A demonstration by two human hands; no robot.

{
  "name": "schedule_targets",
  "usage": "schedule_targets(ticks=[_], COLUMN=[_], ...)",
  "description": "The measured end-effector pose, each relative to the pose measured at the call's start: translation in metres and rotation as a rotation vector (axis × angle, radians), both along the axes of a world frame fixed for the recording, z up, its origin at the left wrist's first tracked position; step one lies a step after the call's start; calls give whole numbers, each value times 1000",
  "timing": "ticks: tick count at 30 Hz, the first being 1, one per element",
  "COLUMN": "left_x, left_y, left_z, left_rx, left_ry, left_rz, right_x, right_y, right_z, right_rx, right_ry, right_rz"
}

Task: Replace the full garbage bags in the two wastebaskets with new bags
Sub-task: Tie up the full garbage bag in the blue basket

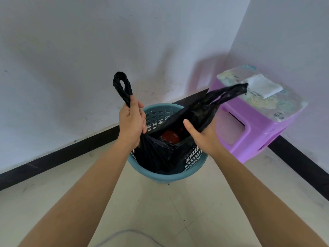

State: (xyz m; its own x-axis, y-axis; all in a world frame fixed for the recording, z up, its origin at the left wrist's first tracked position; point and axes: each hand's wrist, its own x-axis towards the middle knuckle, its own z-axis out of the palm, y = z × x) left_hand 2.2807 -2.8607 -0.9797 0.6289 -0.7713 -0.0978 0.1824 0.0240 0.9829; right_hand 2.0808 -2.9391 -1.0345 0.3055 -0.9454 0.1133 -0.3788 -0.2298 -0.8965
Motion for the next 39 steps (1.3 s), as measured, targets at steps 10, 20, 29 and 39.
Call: schedule_targets(ticks=[10, 20, 29, 39], left_x=[13, -3, 30, 30], left_y=[1, -1, 2, 12], left_z=[12, 9, -2, 1], left_rx=[-61, 25, -53, 2], left_ry=[116, -20, 370, 185], left_rz=[-241, -310, -185, -313], right_x=[19, 23, 8, 8], right_y=[5, 16, 7, 13], right_z=[12, 12, -6, -9], right_rx=[113, -42, -160, 40], right_ry=[74, 440, 368, 157], right_rz=[191, 382, 240, 124])
